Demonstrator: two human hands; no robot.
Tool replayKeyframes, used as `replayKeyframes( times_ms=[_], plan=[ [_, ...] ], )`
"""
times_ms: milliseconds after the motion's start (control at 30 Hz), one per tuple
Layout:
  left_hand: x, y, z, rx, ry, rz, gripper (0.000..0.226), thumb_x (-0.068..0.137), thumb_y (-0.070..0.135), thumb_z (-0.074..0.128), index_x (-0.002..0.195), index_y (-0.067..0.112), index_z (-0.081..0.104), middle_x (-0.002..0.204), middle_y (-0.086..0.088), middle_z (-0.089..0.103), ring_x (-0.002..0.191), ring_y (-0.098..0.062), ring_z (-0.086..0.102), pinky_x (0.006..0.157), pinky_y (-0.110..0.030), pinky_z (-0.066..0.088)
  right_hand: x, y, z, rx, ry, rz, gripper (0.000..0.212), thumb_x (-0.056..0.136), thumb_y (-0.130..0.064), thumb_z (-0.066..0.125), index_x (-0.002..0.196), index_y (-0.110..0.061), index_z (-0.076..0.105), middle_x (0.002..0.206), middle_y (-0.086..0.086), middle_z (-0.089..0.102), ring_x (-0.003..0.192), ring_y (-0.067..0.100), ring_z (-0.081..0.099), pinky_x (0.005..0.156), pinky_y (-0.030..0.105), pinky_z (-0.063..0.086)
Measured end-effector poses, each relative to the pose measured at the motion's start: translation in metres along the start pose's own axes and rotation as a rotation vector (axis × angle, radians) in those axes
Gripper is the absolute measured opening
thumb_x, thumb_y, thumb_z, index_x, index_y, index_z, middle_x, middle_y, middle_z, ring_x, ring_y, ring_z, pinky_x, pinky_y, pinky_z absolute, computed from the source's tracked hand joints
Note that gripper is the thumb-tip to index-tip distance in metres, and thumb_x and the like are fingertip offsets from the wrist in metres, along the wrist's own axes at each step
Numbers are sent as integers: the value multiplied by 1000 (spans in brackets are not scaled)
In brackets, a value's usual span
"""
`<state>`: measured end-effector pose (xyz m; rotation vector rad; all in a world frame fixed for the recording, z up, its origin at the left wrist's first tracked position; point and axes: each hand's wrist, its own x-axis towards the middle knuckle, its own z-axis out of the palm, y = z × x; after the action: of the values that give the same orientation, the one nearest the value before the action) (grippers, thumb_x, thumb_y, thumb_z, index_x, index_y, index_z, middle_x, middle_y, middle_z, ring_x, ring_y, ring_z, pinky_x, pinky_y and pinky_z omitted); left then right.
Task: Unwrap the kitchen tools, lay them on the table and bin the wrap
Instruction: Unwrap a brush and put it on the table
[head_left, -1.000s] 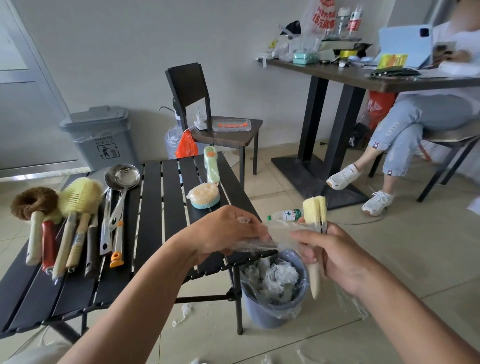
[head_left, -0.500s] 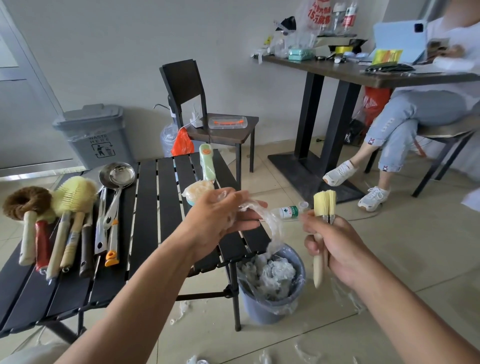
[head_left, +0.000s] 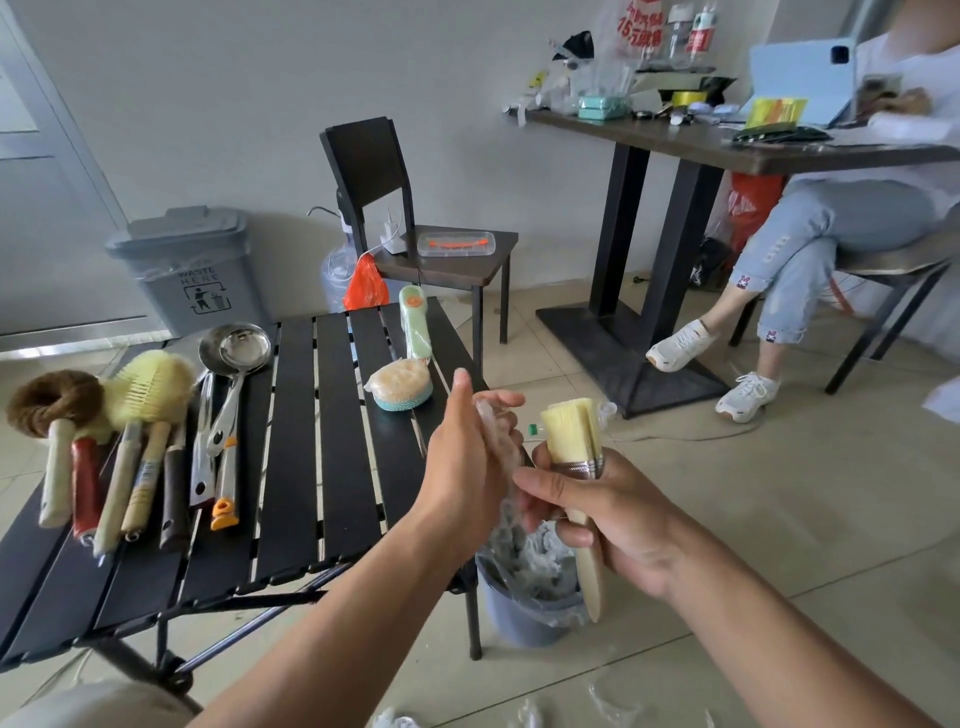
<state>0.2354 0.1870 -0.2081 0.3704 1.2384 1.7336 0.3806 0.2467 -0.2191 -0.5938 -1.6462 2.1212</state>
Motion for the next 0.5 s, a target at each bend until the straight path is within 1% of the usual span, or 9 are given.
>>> replayKeyframes(
  times_ms=[67, 100, 133, 167, 233, 300, 367, 433, 500],
  plan=[
    [-2, -1, 5, -162, -70, -76, 29, 94, 44, 54, 78, 21, 60, 77, 2, 47, 67, -16, 51, 70, -34, 39, 0, 0, 3, -18, 33, -4, 13, 82, -22, 88, 76, -23, 77, 91, 17, 78, 76, 22, 76, 46, 16, 37],
    [-3, -2, 6, -192, -84, -89, 19, 87, 38, 56, 76, 22, 57, 75, 2, 46, 60, -15, 51, 66, -31, 36, 0, -1, 3, -11, 56, -4, 13, 82, -22, 90, 76, -24, 79, 92, 18, 78, 77, 23, 77, 46, 16, 38],
    [-3, -3, 5, -191, -83, -91, 15, 83, 35, 56, 77, 21, 58, 76, 1, 51, 57, -17, 56, 63, -30, 38, 0, 0, 3, 2, 78, -7, 11, 81, -23, 90, 78, -23, 80, 92, 18, 78, 78, 23, 78, 46, 16, 39],
    [-2, -5, 5, -172, -80, -82, 16, 83, 34, 56, 84, 19, 63, 83, -2, 59, 61, -21, 63, 62, -31, 44, 1, -1, 3, 19, 97, -12, 10, 80, -24, 90, 81, -21, 80, 92, 18, 78, 79, 24, 78, 46, 17, 40],
    [0, -8, 7, -97, -94, -54, 26, 89, 31, 55, 105, 16, 69, 105, -11, 69, 79, -32, 70, 60, -35, 51, 3, 0, 3, 78, 148, -36, 17, 79, -27, 92, 86, -18, 80, 96, 16, 78, 81, 23, 76, 46, 18, 40],
    [1, -14, 14, -15, -138, -12, 28, 102, 28, 48, 111, 14, 71, 108, -18, 71, 85, -34, 71, 59, -38, 53, 6, 0, 3, 145, 243, -81, 21, 78, -30, 92, 89, -18, 79, 98, 12, 78, 79, 17, 72, 46, 19, 40],
    [0, -23, 18, 113, -202, 43, 38, 113, 31, 40, 114, 11, 73, 104, -18, 74, 86, -27, 71, 65, -38, 55, 9, -2, -1, 187, 356, -122, 23, 83, -29, 90, 95, -13, 79, 100, 12, 80, 81, 16, 75, 45, 18, 42],
    [1, -30, 21, 219, -279, 80, 41, 116, 34, 39, 125, 11, 71, 114, -17, 76, 97, -25, 72, 84, -39, 57, 9, -4, -10, 214, 444, -127, 17, 91, -22, 83, 99, -7, 80, 100, 15, 82, 83, 20, 79, 47, 19, 47],
    [5, -31, 19, 264, -330, 87, 33, 115, 27, 45, 130, 12, 70, 121, -15, 77, 109, -28, 75, 99, -43, 57, 9, -5, -22, 121, 515, -99, 17, 94, -21, 80, 102, -6, 78, 97, 12, 83, 85, 22, 81, 48, 19, 48]
  ],
)
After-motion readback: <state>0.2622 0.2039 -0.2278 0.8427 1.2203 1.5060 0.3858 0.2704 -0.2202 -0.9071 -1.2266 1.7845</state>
